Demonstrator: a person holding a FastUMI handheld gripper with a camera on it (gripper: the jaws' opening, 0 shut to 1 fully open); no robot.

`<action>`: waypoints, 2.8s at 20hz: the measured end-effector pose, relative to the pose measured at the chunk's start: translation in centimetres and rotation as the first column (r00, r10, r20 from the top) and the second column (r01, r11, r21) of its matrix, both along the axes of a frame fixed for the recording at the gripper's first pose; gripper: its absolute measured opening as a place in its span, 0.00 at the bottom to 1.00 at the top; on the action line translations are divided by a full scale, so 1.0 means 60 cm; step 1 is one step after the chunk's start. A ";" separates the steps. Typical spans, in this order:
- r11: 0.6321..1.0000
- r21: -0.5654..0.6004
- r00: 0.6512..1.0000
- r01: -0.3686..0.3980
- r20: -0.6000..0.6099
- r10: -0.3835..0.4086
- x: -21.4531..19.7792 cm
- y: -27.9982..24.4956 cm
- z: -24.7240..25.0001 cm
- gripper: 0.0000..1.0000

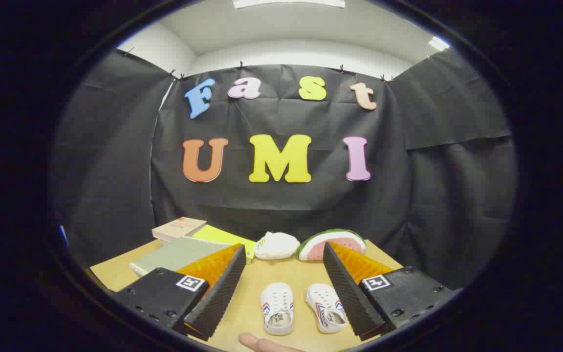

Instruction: Open the storage box then place both shoes into the box .Put the left shoe in first, then the right shoe, with the right side of both shoes facing outward in a uniform manner.

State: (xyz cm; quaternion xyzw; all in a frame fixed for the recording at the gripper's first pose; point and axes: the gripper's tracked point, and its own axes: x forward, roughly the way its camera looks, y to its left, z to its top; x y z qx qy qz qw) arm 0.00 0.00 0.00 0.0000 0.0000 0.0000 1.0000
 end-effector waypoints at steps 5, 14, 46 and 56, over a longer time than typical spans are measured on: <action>1.000 0.002 1.000 0.003 -0.011 -0.003 0.004 -0.006 -0.010 1.00; 1.000 -0.011 1.000 0.006 -0.025 -0.006 0.032 -0.012 -0.031 1.00; 0.277 0.913 0.364 -0.301 -0.158 0.918 0.347 0.200 -0.196 0.96; 0.161 0.945 0.257 -0.286 -0.086 0.962 0.329 0.225 -0.204 0.73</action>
